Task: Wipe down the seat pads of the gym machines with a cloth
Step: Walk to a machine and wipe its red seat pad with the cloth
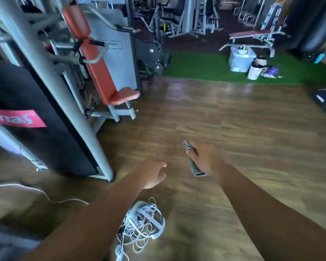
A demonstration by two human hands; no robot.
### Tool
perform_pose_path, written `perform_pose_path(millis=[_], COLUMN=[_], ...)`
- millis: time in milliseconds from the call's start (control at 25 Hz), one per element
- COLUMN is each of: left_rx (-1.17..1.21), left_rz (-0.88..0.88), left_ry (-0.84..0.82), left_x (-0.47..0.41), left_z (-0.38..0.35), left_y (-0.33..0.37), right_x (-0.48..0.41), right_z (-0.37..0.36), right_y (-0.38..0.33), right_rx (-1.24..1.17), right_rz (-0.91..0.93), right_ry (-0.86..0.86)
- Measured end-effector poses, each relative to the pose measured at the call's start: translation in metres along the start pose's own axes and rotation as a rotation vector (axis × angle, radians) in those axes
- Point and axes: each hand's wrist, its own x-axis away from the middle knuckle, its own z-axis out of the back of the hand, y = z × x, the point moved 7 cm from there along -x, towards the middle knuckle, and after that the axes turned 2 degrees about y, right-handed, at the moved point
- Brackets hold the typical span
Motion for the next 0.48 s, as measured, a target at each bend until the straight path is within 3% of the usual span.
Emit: perform_pose_path(millis=[280,480], left_rx=[0.007,0.046], left_rz=[-0.046,0.019], left_ry=[0.004,0.049], left_x=[-0.21,-0.349], left_z=[0.042,0.086], left_y=[0.013,0.018], right_x=[-0.171,-0.305], right_z=[0.039,0.082], right_y=[0.104,0.171], right_rx=[-0.048,-0.024], right_rz=[-0.042,-0.037], right_ry=[0.048,-0.035])
